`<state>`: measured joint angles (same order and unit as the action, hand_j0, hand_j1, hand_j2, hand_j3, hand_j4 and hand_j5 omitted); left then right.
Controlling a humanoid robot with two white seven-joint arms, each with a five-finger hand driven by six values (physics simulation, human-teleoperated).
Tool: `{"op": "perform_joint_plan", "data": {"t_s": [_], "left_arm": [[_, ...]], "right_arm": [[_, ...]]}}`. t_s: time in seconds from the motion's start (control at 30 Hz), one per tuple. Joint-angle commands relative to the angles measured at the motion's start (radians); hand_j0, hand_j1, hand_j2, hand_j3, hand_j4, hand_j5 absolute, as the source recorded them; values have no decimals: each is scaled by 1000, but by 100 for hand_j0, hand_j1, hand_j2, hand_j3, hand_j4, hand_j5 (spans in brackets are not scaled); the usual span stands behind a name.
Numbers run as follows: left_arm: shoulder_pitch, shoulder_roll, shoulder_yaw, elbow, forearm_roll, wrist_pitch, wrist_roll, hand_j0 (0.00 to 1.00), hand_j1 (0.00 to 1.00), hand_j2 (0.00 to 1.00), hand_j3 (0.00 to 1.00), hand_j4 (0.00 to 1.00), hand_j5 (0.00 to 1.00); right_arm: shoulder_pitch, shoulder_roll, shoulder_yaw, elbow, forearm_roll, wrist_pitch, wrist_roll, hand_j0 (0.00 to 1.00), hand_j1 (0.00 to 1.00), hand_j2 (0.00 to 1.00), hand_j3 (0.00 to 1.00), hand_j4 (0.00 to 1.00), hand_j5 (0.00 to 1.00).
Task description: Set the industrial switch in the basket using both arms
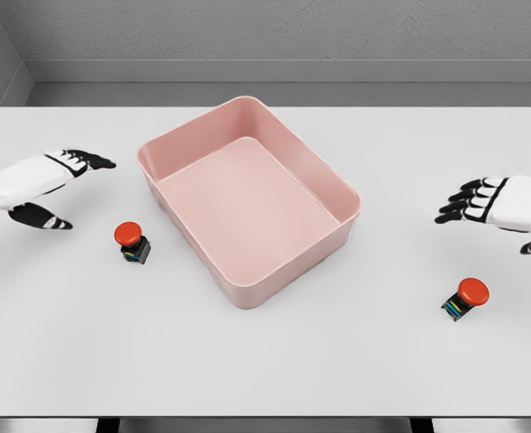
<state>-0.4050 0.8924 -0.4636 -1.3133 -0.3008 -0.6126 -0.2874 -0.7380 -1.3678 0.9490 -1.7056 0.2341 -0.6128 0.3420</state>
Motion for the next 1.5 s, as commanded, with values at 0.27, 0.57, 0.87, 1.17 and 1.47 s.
{"op": "perform_joint_plan", "data": {"t_s": [0.27,0.57,0.87,1.17,1.47], "left_arm": [[40,39,2,-100,9,2,1,100,100,100,100,100,100],[54,39,0,-116,9,2,1,94,94,94,94,94,94],[57,26,-12,-121,5,2,1,91,91,91,91,91,91],[57,14,-30,-138,-1,2,-13,84,84,84,84,84,84],[58,-4,-46,-156,-1,2,-13,85,85,85,85,85,85]], "right_arm": [[23,-17,53,9,-13,2,-5,100,100,100,100,100,100],[28,-8,80,23,-6,2,-28,100,100,100,100,100,100],[51,-5,120,-31,19,2,-20,100,100,100,100,100,100],[63,-2,122,-55,19,2,-20,100,100,100,100,100,100],[68,61,120,-11,51,2,-17,100,100,100,100,100,100]]}}
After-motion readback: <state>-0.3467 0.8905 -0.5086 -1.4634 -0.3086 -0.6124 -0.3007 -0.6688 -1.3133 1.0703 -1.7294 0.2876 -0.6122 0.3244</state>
